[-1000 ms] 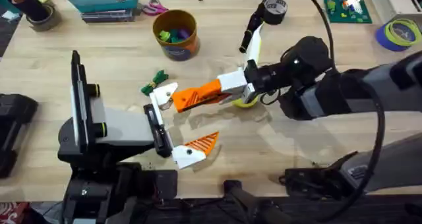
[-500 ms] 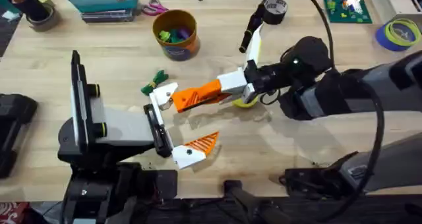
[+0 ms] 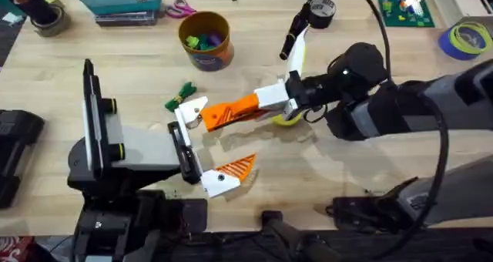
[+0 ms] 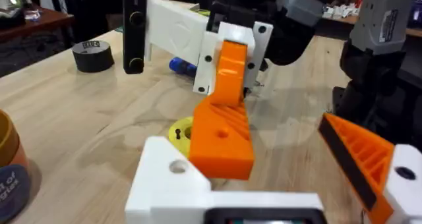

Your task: Pick up the gripper from the table and insert it into the empty holder that is missing its gripper. Then pick up a screw, insert it into the mounting hole, and use the screwdriver to tighten it. Finally, clean up the table by picking up the vegetable and placing it into the bucket.

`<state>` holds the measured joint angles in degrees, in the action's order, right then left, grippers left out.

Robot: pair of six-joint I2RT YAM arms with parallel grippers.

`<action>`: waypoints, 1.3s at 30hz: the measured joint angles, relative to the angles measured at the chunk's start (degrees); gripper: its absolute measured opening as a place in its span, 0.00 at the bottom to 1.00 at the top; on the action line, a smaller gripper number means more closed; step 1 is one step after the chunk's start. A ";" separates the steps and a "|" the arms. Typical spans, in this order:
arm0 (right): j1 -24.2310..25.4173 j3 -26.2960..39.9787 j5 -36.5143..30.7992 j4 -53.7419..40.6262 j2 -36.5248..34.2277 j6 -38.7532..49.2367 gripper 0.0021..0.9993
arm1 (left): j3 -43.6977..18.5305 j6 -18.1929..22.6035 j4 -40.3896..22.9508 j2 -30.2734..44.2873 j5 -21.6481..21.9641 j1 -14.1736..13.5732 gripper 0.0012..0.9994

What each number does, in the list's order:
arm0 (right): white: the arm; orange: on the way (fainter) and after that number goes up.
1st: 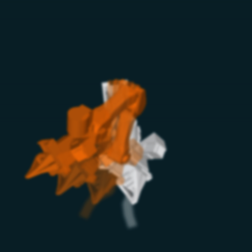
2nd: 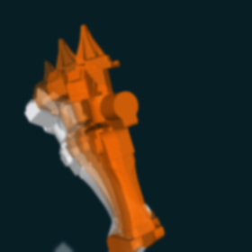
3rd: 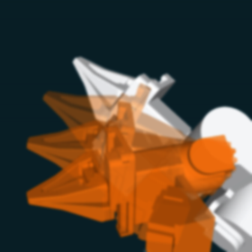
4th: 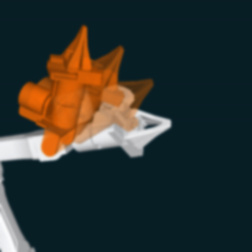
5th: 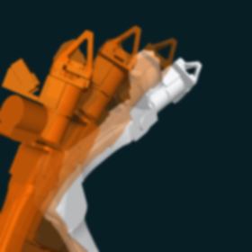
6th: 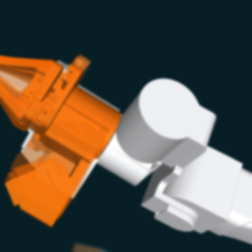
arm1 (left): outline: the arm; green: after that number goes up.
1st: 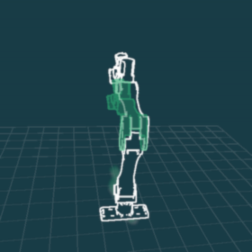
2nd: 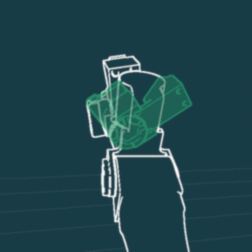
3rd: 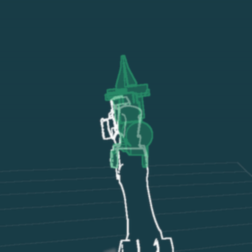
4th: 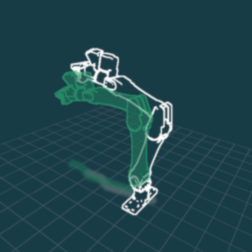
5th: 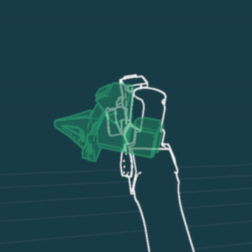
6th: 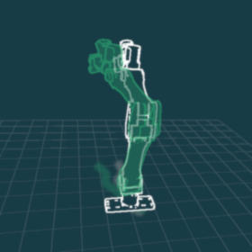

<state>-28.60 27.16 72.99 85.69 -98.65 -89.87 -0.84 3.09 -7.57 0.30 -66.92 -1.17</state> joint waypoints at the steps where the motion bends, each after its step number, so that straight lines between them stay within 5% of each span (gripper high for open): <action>1: 0.00 0.00 -0.02 -0.01 0.00 0.40 0.01 | 0.00 0.00 0.00 0.02 0.00 0.00 0.99; 39: -0.49 -2.19 -1.74 -2.41 0.00 2.92 0.01 | -0.02 0.00 0.00 0.02 0.00 0.00 0.99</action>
<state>-29.09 24.97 71.25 83.28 -98.65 -86.96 -0.86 3.09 -7.57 0.31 -66.92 -1.17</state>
